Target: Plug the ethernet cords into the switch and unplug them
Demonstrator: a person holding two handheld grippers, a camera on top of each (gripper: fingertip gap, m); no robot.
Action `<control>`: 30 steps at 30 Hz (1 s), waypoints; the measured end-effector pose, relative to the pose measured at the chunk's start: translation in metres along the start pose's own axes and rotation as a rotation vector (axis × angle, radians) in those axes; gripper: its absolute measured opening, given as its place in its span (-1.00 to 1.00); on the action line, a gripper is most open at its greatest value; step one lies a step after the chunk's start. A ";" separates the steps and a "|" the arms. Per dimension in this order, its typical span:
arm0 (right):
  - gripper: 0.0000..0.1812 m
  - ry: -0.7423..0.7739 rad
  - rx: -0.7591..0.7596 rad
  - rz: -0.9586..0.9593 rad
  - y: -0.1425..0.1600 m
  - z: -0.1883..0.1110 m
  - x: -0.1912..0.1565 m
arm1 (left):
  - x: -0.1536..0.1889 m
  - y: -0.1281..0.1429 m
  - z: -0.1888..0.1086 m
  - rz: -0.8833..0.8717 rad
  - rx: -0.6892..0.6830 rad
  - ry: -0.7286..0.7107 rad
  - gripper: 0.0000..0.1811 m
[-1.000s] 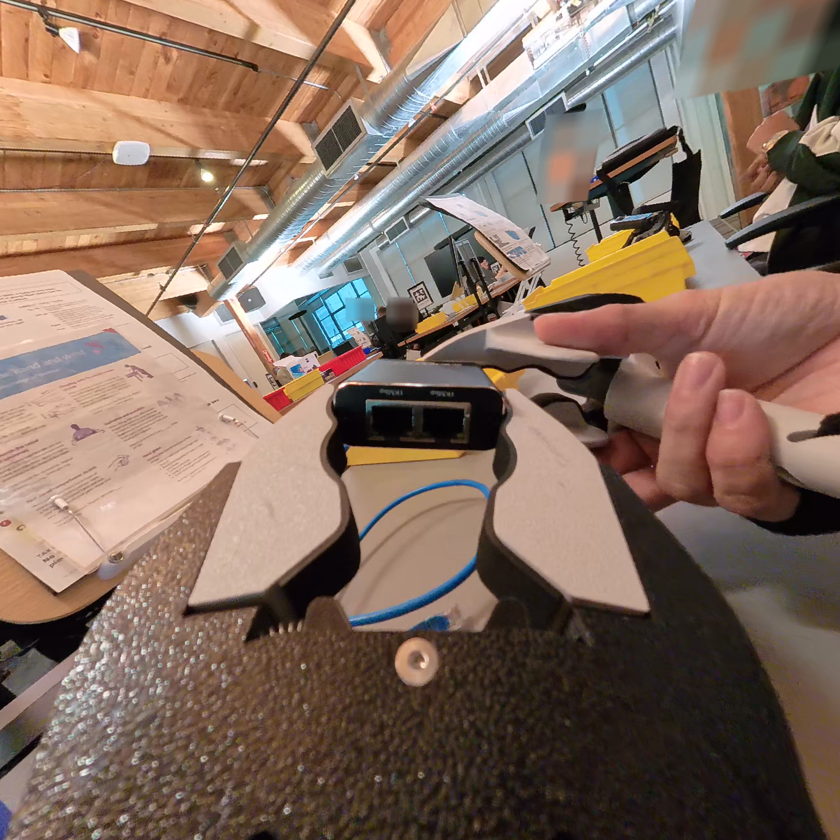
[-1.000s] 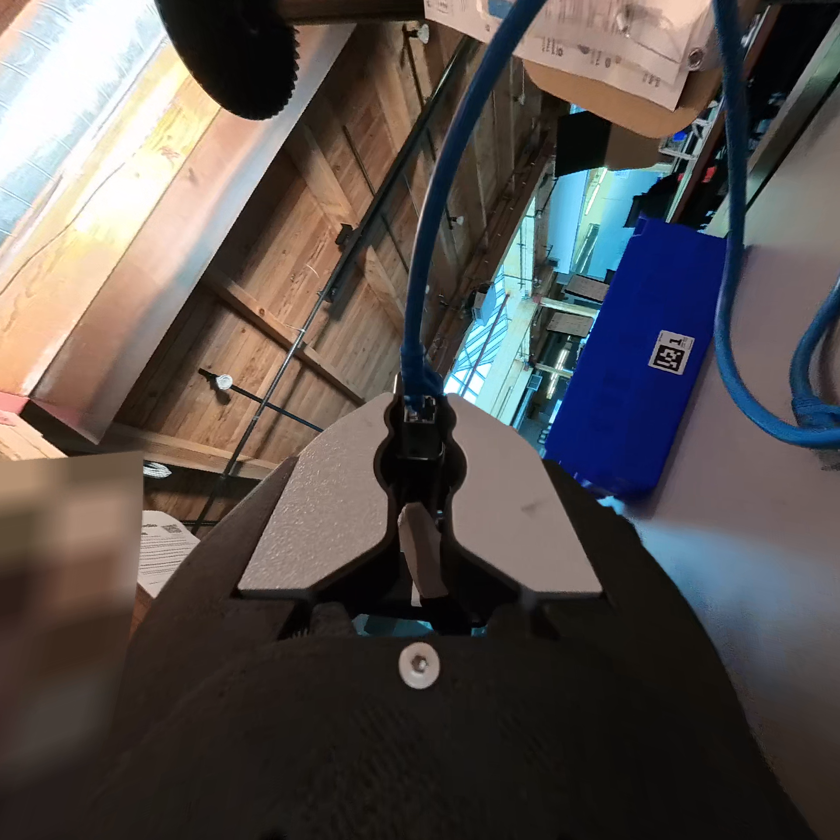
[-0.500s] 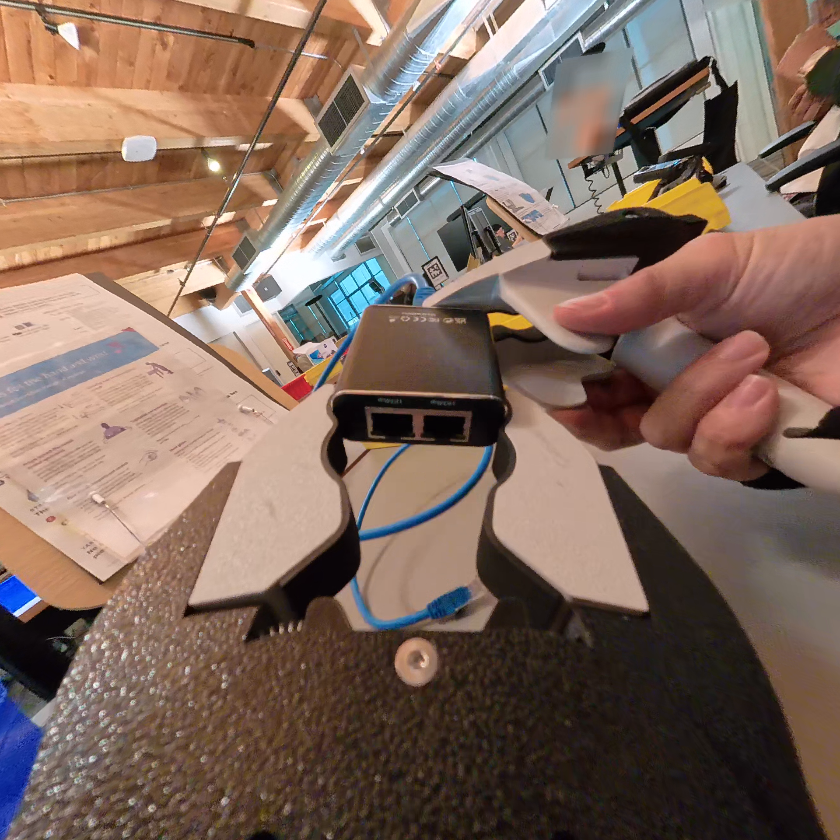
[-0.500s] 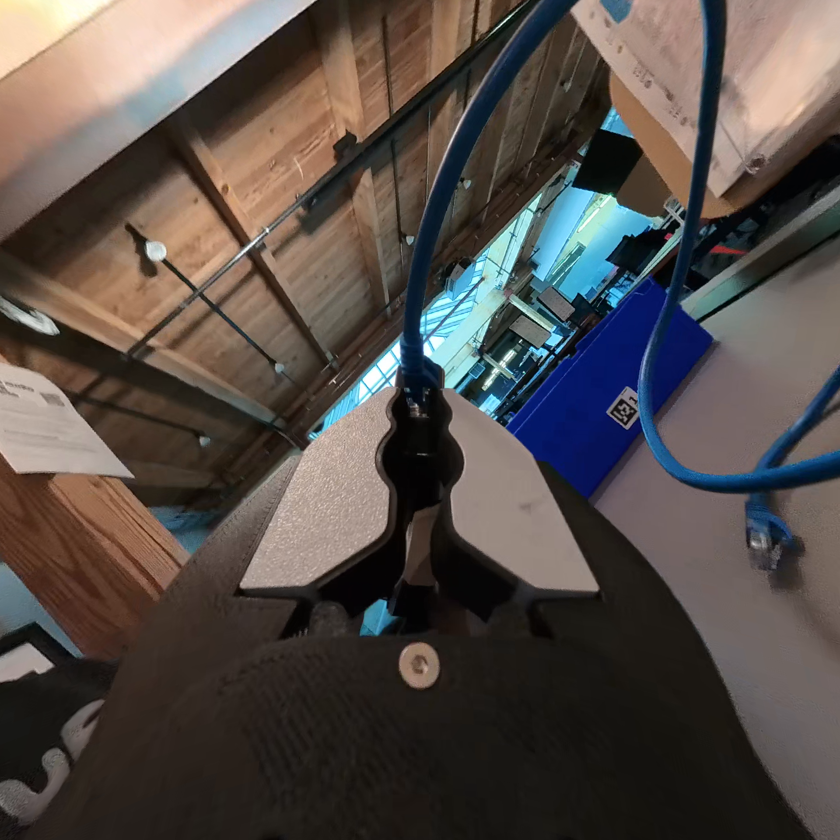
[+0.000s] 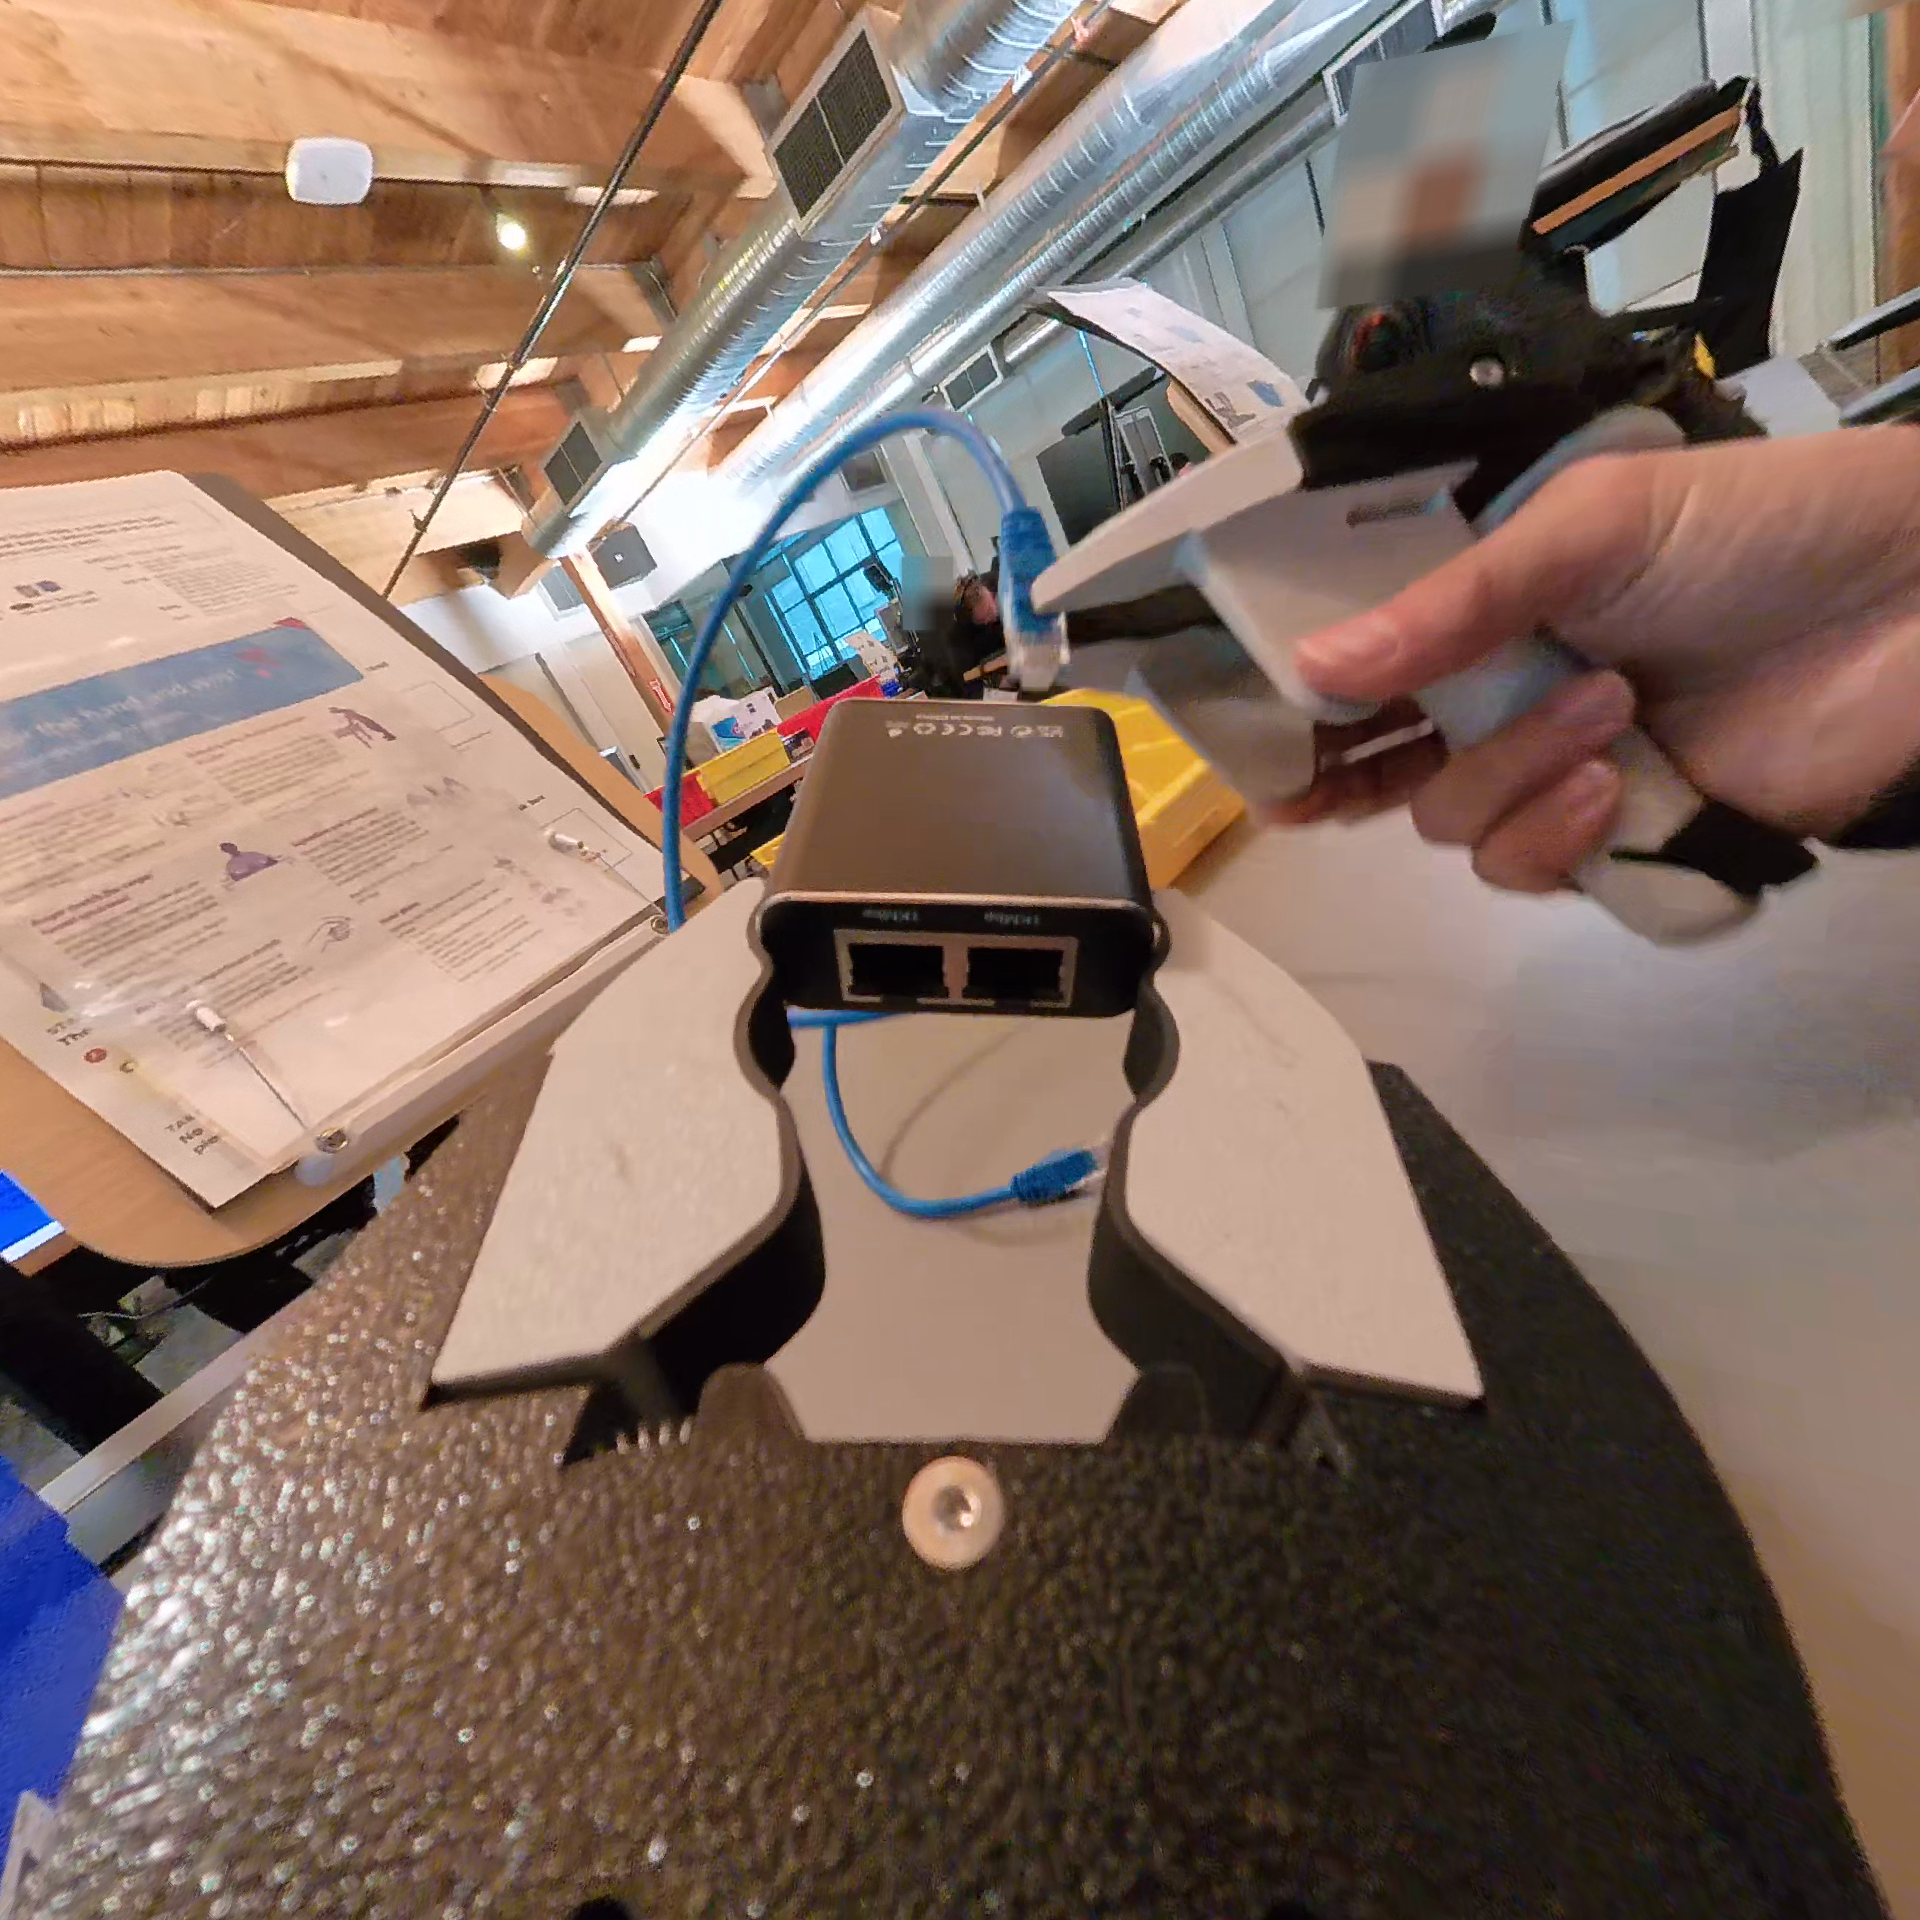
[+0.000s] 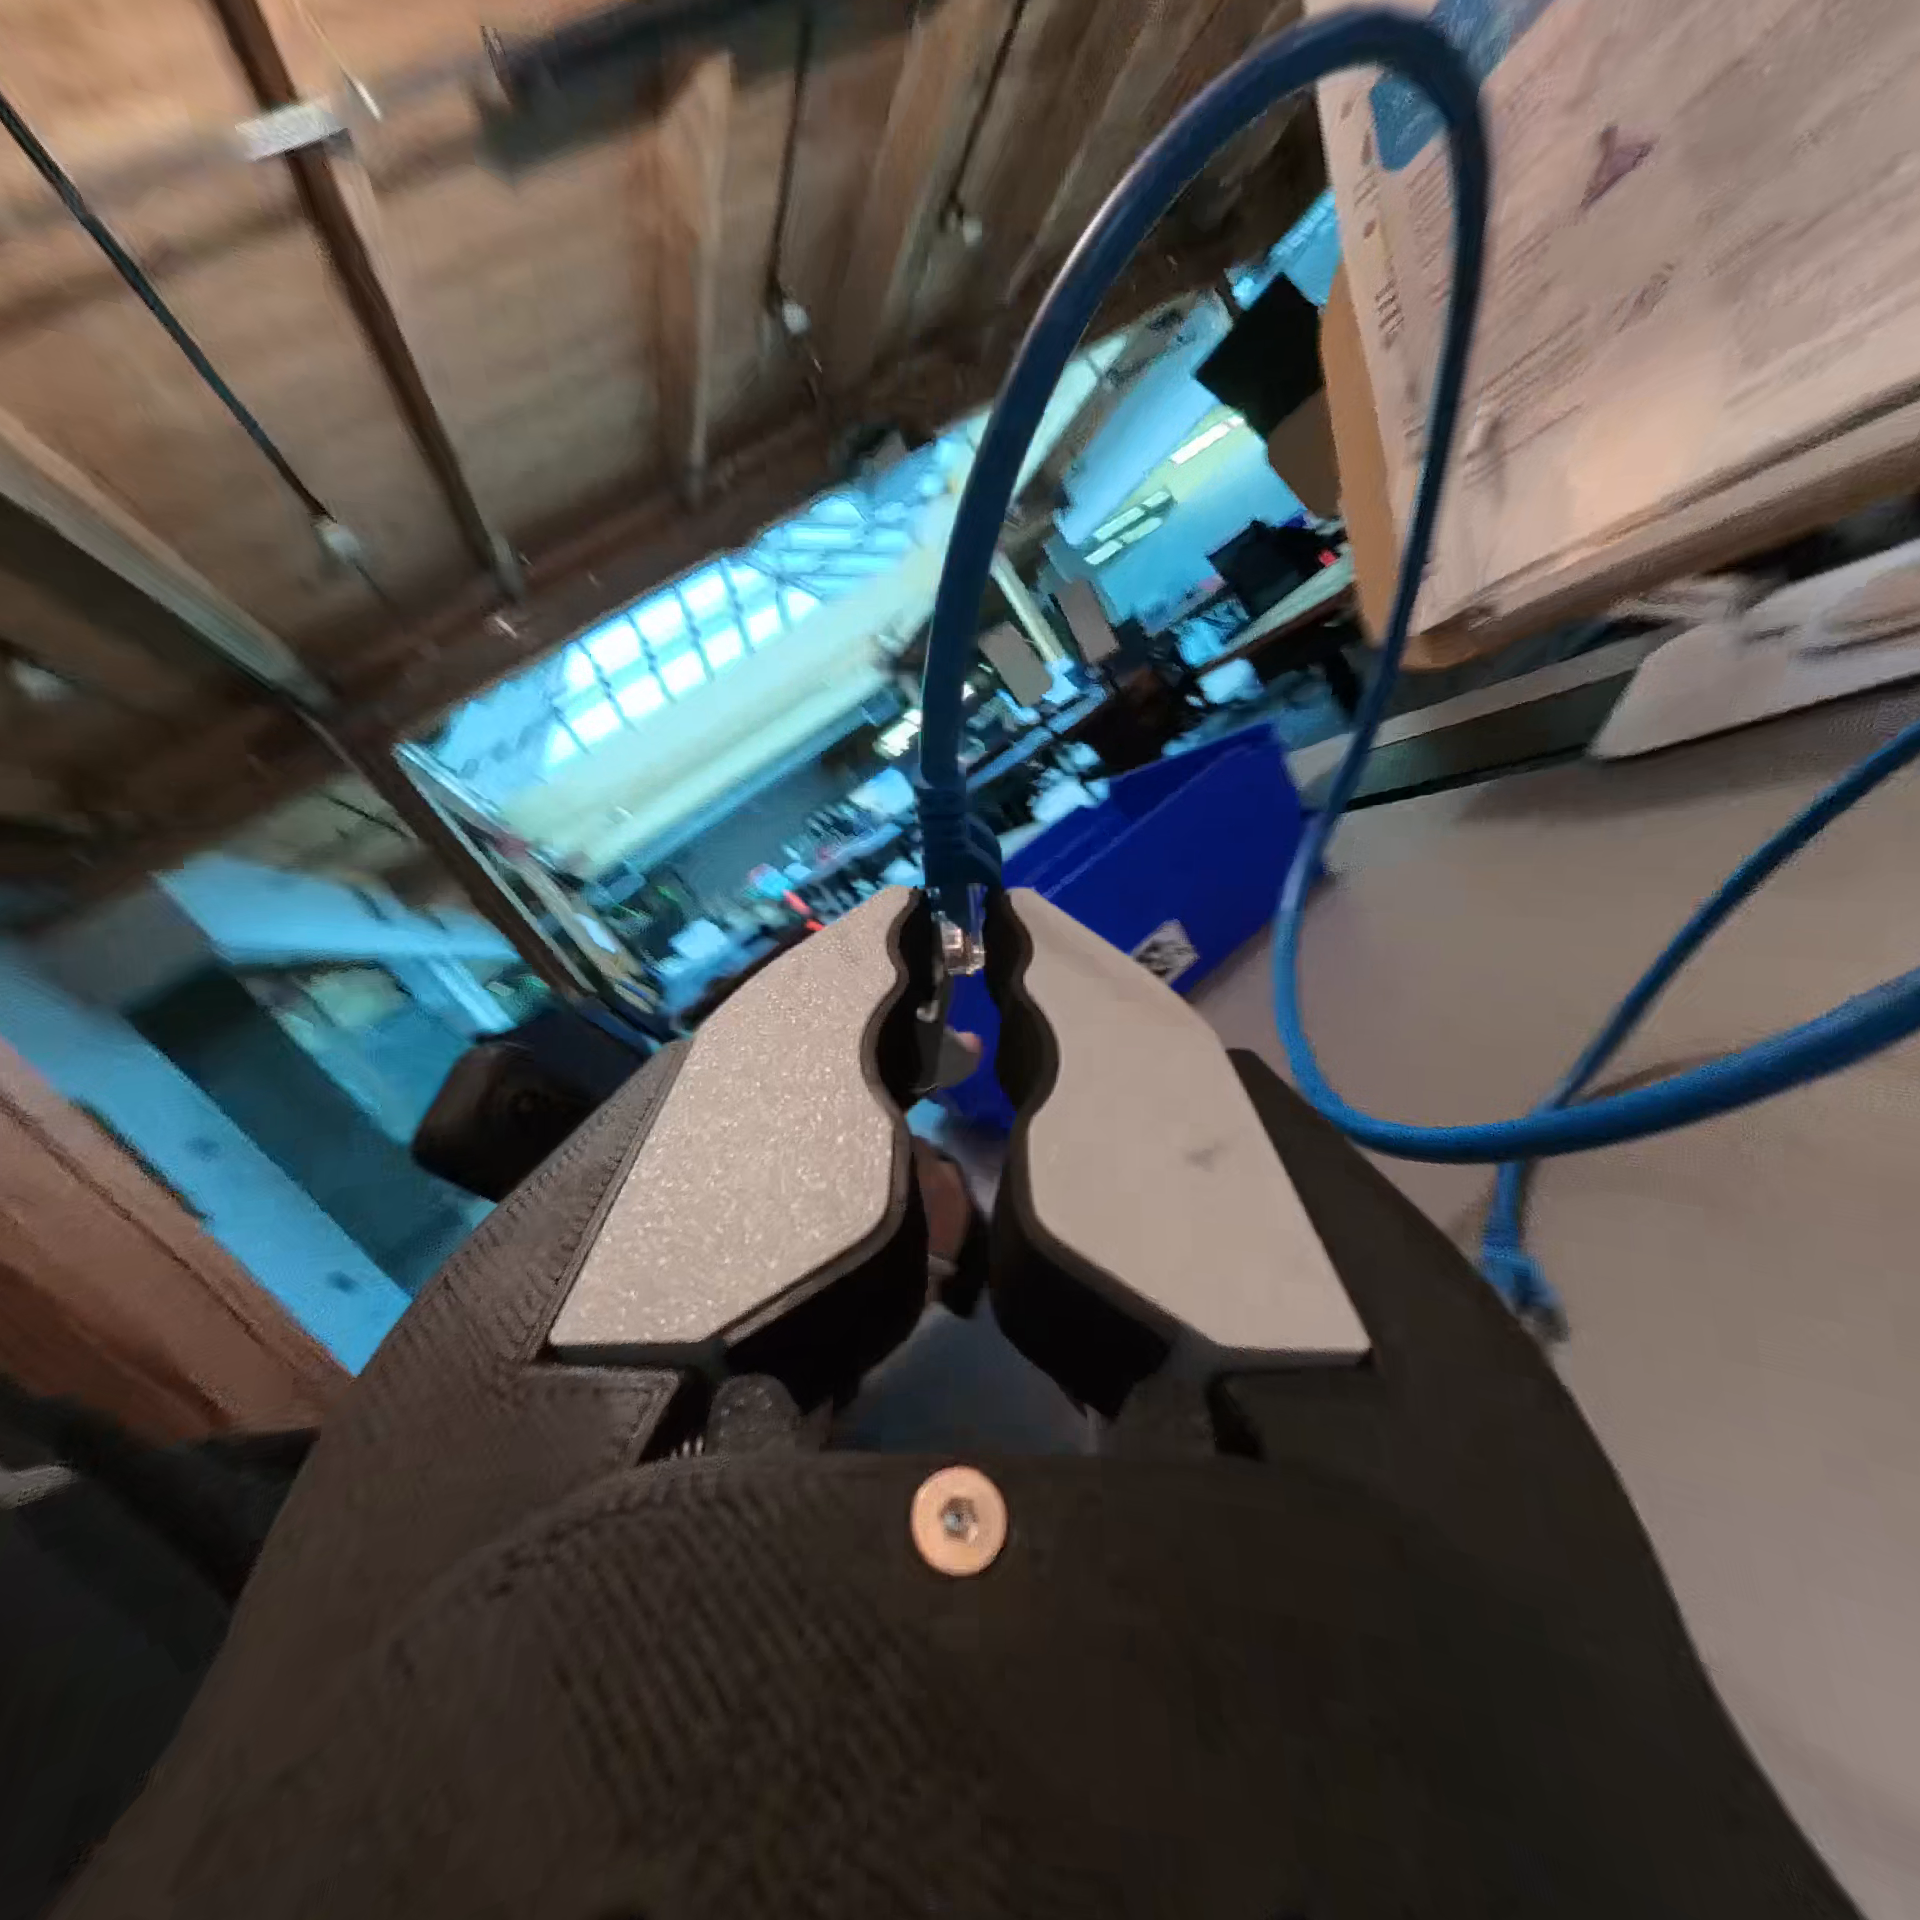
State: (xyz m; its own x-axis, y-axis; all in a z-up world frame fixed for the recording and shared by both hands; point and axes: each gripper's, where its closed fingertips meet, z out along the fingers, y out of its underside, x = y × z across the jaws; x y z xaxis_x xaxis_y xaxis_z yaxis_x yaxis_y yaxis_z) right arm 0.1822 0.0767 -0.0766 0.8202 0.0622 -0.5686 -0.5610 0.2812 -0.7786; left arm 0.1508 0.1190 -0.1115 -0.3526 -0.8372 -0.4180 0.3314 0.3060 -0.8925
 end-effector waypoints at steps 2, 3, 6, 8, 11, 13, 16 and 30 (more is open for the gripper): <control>-0.87 0.022 -0.055 -0.106 -0.025 -0.011 -0.002 | -0.002 0.000 -0.001 -0.008 0.002 -0.005 -0.31; -0.85 0.058 -0.082 -0.153 -0.041 -0.017 0.001 | -0.003 0.000 -0.002 -0.011 0.005 -0.006 -0.31; -0.87 0.158 -0.167 -0.355 -0.091 -0.038 0.003 | -0.004 0.000 -0.002 -0.024 0.008 -0.001 -0.31; -0.87 0.184 -0.229 -0.411 -0.118 -0.047 0.002 | -0.003 0.001 -0.001 -0.023 0.003 0.005 -0.31; -0.87 0.264 -0.344 -0.512 -0.151 -0.062 0.023 | -0.001 0.001 -0.001 -0.024 0.005 0.015 -0.31; -0.87 0.321 -0.462 -0.544 -0.163 -0.076 0.048 | -0.001 0.001 -0.001 -0.023 0.001 0.014 -0.31; -0.87 0.355 -0.609 -0.485 -0.168 -0.095 0.089 | -0.001 0.002 -0.001 -0.035 0.001 0.017 -0.31; -0.89 0.869 -1.011 -0.271 -0.119 -0.171 0.261 | 0.000 0.003 -0.001 -0.048 -0.001 0.029 -0.31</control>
State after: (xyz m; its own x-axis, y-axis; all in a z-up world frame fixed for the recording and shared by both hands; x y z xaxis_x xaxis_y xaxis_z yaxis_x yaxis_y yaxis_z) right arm 0.4441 -0.1048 -0.1781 0.7931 -0.6063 -0.0576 -0.5388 -0.6543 -0.5307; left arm 0.1510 0.1203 -0.1139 -0.3928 -0.8375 -0.3798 0.3126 0.2668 -0.9116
